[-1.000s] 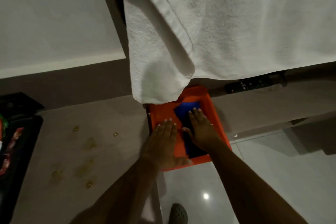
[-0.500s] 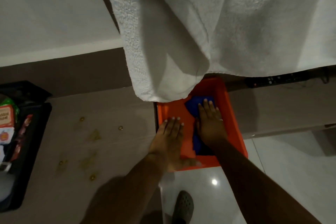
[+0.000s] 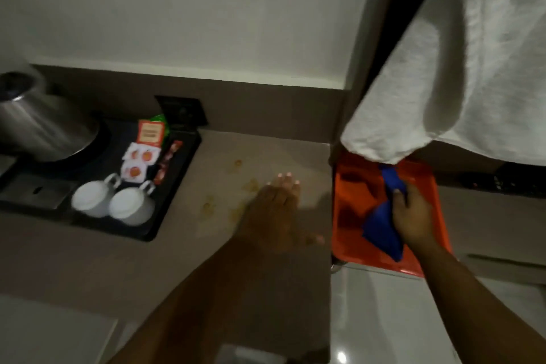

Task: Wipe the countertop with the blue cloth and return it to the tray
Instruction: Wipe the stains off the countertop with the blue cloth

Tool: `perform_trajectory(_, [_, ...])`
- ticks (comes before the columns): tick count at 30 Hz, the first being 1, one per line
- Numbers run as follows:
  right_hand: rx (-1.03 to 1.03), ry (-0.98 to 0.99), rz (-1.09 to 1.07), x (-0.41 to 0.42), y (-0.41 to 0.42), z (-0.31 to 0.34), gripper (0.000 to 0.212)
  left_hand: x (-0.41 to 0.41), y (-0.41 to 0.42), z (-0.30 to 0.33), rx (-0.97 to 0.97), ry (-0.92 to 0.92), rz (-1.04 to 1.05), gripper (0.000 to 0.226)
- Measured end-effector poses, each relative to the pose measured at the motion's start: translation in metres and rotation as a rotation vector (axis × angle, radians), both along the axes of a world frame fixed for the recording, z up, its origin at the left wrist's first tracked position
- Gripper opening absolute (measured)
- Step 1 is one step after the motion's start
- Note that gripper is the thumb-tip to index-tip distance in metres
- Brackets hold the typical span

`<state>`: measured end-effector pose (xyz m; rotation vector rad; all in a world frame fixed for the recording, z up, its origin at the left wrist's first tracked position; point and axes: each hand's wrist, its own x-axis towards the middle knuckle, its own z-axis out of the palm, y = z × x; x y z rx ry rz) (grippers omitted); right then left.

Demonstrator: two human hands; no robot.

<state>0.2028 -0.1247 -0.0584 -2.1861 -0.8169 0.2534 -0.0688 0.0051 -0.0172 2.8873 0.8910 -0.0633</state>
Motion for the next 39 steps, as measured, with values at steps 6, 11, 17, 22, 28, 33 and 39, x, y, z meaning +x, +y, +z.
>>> perform_trajectory(6, [0.161, 0.05, 0.251, -0.138, 0.009, 0.052, 0.027, -0.16, -0.006, 0.006, 0.03, -0.201, 0.267, 0.098])
perform_trajectory(11, [-0.105, 0.024, 0.489, -0.245, 0.0, 0.028, 0.043, -0.244, -0.025, -0.021, 0.099, -0.137, 0.398, 0.086])
perform_trajectory(17, [-0.346, -0.296, 0.676, -0.312, -0.004, -0.015, 0.058, -0.278, -0.013, -0.042, -0.042, -0.042, 0.667, 0.112])
perform_trajectory(22, [-0.369, -0.386, 0.704, -0.285, -0.016, -0.021, 0.054, -0.273, 0.011, -0.057, -0.044, -0.007, 0.796, 0.132])
perform_trajectory(28, [-0.446, -0.357, 0.407, -0.247, 0.013, -0.013, 0.054, -0.278, 0.021, -0.074, -0.055, -0.051, 0.885, 0.146])
perform_trajectory(33, [-0.425, -0.314, 0.427, -0.281, 0.036, -0.013, 0.057, -0.279, 0.024, -0.085, -0.039, -0.047, 0.869, 0.141])
perform_trajectory(39, [-0.448, -0.4, 0.681, -0.266, -0.022, -0.018, 0.06, -0.281, 0.024, -0.084, -0.05, -0.07, 0.865, 0.139])
